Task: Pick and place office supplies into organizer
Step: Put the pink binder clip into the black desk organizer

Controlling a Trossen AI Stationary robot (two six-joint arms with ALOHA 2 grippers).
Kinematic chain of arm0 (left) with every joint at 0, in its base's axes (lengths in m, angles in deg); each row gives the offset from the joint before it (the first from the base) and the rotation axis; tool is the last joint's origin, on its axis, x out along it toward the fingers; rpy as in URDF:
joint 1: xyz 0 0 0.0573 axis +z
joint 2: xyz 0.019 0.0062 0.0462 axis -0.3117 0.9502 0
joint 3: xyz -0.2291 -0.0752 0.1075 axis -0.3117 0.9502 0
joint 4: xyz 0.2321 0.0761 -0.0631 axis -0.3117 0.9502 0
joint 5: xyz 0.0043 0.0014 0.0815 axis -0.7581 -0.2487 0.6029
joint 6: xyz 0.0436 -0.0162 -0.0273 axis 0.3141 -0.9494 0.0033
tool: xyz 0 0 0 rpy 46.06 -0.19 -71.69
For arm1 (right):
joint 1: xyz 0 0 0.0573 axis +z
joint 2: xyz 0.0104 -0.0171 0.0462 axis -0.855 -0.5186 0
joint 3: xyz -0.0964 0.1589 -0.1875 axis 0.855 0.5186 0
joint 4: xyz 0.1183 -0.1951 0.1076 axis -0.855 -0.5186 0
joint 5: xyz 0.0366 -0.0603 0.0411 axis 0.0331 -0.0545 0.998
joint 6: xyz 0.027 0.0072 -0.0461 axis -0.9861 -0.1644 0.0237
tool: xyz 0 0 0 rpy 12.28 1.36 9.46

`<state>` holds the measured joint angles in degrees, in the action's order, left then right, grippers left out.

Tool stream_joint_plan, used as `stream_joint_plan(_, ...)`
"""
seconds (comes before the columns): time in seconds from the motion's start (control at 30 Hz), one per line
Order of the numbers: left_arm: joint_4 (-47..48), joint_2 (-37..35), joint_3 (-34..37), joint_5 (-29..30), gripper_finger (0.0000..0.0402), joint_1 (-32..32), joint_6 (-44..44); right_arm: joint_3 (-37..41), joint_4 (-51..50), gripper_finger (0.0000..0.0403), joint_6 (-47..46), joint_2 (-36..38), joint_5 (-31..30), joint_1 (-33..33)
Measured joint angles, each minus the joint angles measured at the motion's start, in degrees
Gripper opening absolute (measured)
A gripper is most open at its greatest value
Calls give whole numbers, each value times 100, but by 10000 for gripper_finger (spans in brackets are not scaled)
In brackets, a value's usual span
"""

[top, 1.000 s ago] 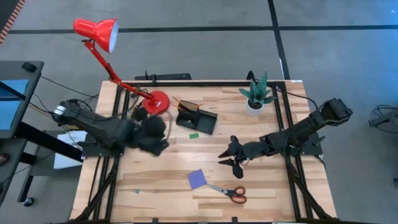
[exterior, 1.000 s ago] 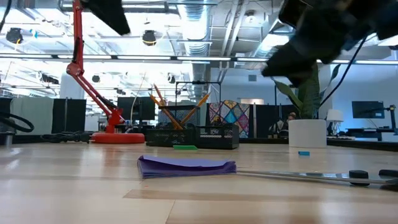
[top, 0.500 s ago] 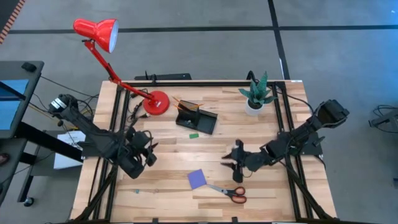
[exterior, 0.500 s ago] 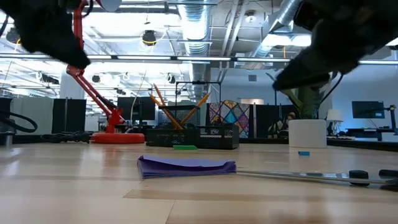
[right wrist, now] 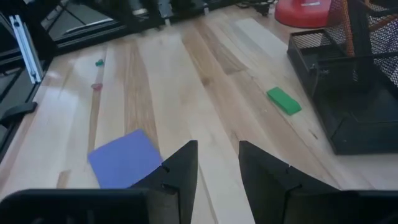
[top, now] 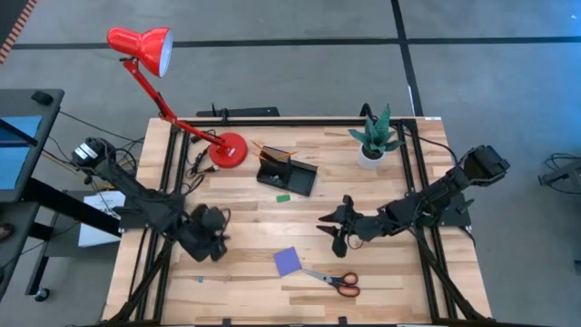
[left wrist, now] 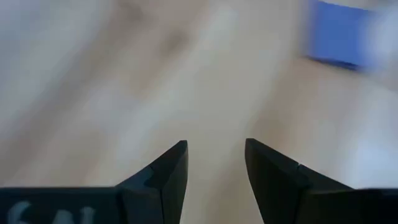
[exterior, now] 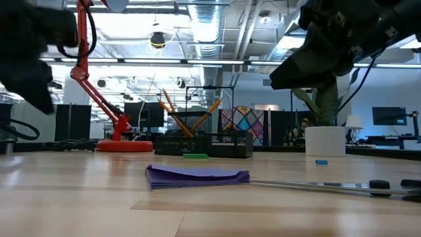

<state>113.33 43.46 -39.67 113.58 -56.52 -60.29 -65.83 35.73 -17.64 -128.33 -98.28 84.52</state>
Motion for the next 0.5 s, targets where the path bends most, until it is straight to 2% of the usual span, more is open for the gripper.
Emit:
stream_joint_plan(0.1, -962, 0, 0, -622, 151, -224, 498, 0, -69, 111, 4, -3, 1, 9)
stream_joint_plan(0.27, -1689, 59, -2, -703, 151, -748, 826, 0, -229, 111, 13, -7, 2, 9)
stream_joint_plan(0.37, -1645, 357, -4, -780, 151, -1031, 277, 0, -266, 111, 18, -7, 2, 11)
stream_joint_plan(0.5, -1788, 1106, 1, -1052, 151, -1216, -436, 0, -279, 111, 18, -7, 2, 11)
